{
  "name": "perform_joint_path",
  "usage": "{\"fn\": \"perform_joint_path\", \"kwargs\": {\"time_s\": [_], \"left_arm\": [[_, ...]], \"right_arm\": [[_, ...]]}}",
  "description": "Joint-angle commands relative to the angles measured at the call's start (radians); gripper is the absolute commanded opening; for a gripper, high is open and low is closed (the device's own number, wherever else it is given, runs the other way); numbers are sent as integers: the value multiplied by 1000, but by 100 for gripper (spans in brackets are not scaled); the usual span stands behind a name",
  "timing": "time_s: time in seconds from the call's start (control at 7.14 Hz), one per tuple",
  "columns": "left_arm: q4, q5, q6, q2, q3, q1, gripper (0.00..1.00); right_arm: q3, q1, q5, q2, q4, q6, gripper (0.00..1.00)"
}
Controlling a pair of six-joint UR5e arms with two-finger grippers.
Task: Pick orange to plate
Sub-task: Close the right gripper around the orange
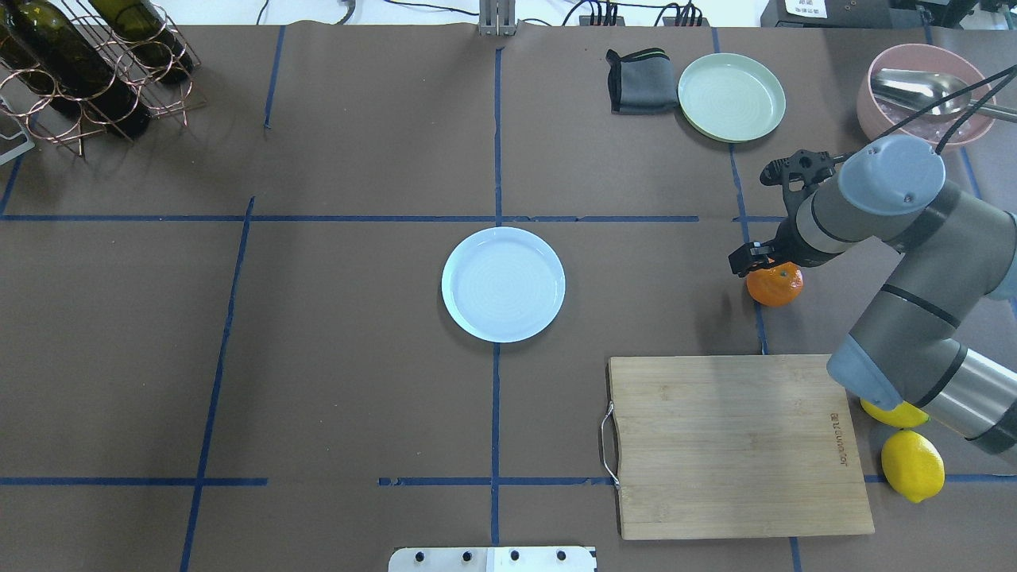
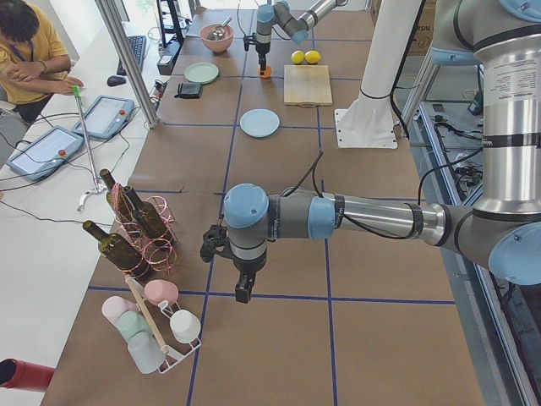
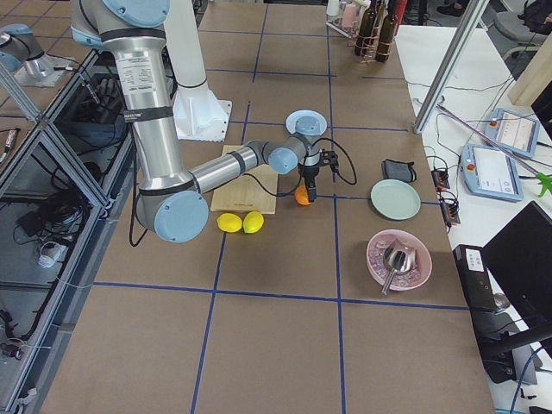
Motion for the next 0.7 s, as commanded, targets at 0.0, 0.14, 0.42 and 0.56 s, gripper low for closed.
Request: {"fn": "perform_joint_path", "kwargs": {"time_s": [0.0,0.14,0.42,0.56], "left_arm": [[0,0,-1,-1,-2,1,100],[0,0,-1,-1,-2,1,100],[0,-2,-1,-1,0,1,100],[0,-2,-1,-2,0,1,100]], "right_arm": [[-22,-30,-26,1,1,3,100],[-19,-31,-15,13,-2,9,53],[3,-31,-3,25,-10,9,0],[-2,-34,-5,89,-41,22,0]]}}
